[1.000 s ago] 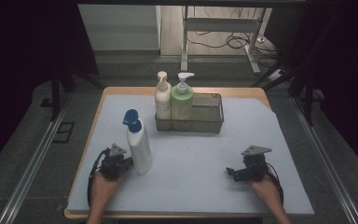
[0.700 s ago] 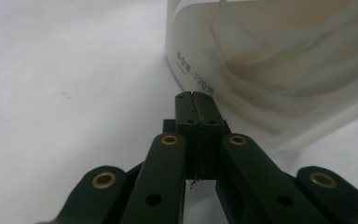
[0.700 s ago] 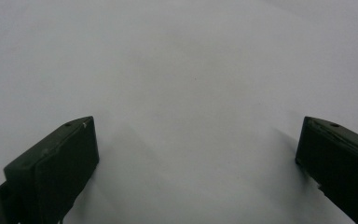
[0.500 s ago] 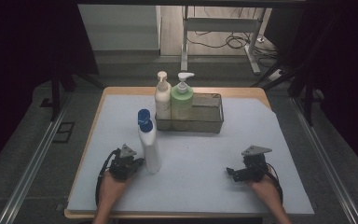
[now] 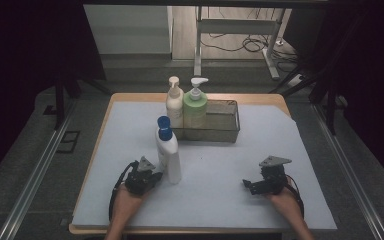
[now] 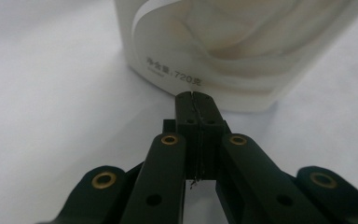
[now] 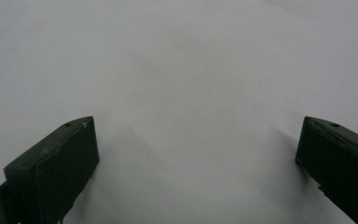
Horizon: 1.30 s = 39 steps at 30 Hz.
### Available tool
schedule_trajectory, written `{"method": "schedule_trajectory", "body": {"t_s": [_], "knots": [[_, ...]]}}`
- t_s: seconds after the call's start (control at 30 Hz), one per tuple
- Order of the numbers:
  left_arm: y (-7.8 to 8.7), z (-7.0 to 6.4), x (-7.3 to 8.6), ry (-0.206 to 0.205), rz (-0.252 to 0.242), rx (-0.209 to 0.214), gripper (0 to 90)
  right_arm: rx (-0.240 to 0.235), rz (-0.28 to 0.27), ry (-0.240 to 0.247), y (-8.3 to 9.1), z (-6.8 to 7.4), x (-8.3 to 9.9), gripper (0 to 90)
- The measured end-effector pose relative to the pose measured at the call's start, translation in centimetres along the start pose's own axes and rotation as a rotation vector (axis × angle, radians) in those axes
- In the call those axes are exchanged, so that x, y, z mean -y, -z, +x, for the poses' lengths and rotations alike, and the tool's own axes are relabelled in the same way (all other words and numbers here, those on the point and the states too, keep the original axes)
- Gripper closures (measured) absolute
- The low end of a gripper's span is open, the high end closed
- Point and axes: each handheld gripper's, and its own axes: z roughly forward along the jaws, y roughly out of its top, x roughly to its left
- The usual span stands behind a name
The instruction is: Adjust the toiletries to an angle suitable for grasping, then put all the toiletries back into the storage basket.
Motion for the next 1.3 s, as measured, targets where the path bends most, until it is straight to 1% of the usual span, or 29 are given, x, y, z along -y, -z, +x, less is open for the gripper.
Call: {"method": "schedule_trajectory", "body": {"t_s": [0.13,0.6,0.67,0.73,0.77,0.83,0.9,1.03,1.1,1.17,1.3], "knots": [[-0.3,-0.4,-0.2,-0.014,0.001,0.012,89.4,0.0,0.0,0.0,0.0,0.0,0.0,0.0],[-0.9,-1.1,-0.7,-0.022,-0.006,0.023,89.0,0.0,0.0,-0.001,0.0,0.0,0.0,0.0],[-0.9,-1.0,-0.6,-0.016,-0.006,0.039,87.9,0.0,-0.001,-0.001,0.0,0.0,0.0,0.0],[-0.8,-0.8,-0.6,-0.008,-0.008,0.051,84.3,0.0,0.0,-0.001,0.0,0.0,0.0,0.0],[-0.8,-0.9,-0.6,-0.004,-0.008,0.048,82.9,0.0,-0.001,-0.001,0.0,0.0,0.0,0.0],[-0.6,-0.9,-0.5,-0.008,-0.008,0.034,79.2,-0.001,0.0,-0.001,0.0,0.0,0.0,0.0],[-0.3,-0.9,-0.4,-0.008,-0.014,0.016,73.2,-0.002,0.002,-0.001,0.0,0.0,0.0,0.0],[0.1,-0.6,-0.1,0.004,-0.028,-0.002,60.4,-0.002,0.003,0.0,0.0,0.0,-0.1,0.0],[0.2,-0.4,0.1,-0.005,-0.024,-0.014,54.7,-0.002,0.002,0.002,0.0,0.0,-0.1,0.0],[0.3,-0.2,0.3,0.005,-0.023,-0.02,50.0,0.001,0.003,0.0,0.1,0.0,-0.1,0.0],[0.7,0.1,0.7,0.025,-0.027,-0.042,37.2,0.002,0.006,-0.002,0.2,0.1,-0.1,1.7]]}}
